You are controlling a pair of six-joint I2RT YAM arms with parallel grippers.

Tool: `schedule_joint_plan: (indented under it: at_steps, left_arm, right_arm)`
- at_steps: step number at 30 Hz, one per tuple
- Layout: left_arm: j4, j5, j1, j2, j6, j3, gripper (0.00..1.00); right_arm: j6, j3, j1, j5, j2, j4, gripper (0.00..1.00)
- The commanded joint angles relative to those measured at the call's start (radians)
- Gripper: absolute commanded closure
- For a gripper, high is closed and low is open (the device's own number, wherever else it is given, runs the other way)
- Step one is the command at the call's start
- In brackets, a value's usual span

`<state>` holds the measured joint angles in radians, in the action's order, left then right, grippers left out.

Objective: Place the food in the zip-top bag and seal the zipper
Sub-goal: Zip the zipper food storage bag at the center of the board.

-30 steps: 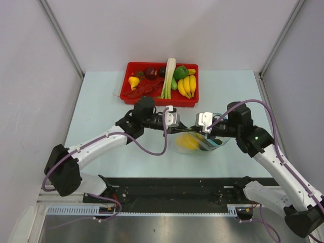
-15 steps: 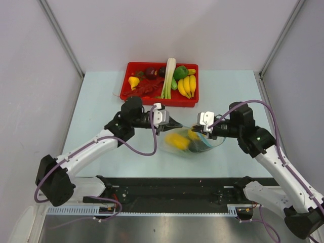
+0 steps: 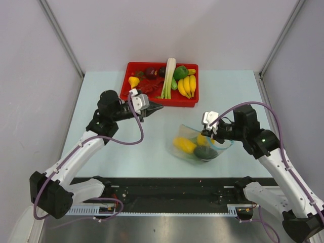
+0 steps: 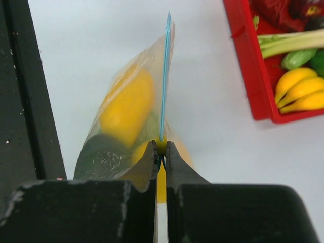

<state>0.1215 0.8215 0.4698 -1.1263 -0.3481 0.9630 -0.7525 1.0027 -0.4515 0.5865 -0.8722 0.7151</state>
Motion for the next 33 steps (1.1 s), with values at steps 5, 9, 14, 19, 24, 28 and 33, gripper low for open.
schedule_joint_plan:
  at_steps: [5, 9, 14, 19, 24, 28, 33]
  left_arm:
    - [-0.098, 0.163, -0.011, -0.036, -0.05, 0.065, 0.75]
    - [-0.194, 0.151, 0.088, -0.104, -0.16, 0.118, 0.39]
    - [-0.29, 0.165, 0.179, -0.217, -0.216, 0.244, 0.27]
    - [-0.325, 0.148, 0.249, -0.276, -0.281, 0.281, 0.4]
    - [-0.477, 0.116, 0.296, -0.326, -0.397, 0.327, 0.61]
    - [-0.497, 0.085, 0.303, -0.331, -0.411, 0.327, 0.81]
    - [-0.496, 0.033, 0.297, -0.316, -0.416, 0.33, 1.0]
  right_arm:
    - [0.008, 0.025, 0.034, 0.006, 0.029, 0.017, 1.0]
    - [0.027, 0.025, 0.005, 0.009, 0.016, -0.031, 1.0]
    - [0.047, 0.024, -0.055, 0.001, -0.01, -0.098, 1.0]
    - [0.05, 0.028, -0.105, -0.017, -0.036, -0.141, 1.0]
    - [0.048, 0.045, -0.116, -0.022, -0.045, -0.141, 1.0]
    - [0.042, 0.047, -0.121, -0.027, -0.044, -0.131, 1.0]
    - [0.032, 0.047, -0.121, -0.042, -0.041, -0.114, 1.0]
